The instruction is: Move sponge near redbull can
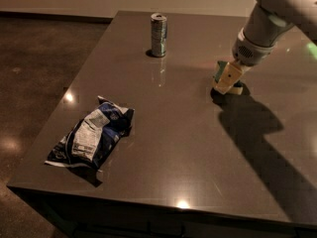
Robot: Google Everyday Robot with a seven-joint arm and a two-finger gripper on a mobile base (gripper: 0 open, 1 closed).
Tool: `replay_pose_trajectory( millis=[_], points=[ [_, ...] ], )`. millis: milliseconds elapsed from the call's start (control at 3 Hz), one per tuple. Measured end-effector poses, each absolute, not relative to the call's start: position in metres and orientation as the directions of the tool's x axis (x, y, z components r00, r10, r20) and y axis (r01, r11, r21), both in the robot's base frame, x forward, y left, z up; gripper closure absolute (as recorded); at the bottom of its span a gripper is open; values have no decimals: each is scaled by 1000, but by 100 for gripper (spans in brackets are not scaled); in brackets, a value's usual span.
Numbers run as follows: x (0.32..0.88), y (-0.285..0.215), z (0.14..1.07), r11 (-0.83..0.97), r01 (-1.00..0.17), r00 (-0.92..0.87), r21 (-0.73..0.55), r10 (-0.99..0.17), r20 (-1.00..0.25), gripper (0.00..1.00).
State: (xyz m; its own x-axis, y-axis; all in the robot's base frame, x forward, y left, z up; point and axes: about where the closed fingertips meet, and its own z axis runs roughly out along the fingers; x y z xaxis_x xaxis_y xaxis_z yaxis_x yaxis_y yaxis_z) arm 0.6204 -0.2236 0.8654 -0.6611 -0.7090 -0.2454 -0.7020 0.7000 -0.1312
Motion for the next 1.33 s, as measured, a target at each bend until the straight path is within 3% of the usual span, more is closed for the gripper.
replay_pose_trajectory(
  millis=[1333],
  points=[
    [741,-129,865,565,-808,-487,-169,-801,-348,100]
  ],
)
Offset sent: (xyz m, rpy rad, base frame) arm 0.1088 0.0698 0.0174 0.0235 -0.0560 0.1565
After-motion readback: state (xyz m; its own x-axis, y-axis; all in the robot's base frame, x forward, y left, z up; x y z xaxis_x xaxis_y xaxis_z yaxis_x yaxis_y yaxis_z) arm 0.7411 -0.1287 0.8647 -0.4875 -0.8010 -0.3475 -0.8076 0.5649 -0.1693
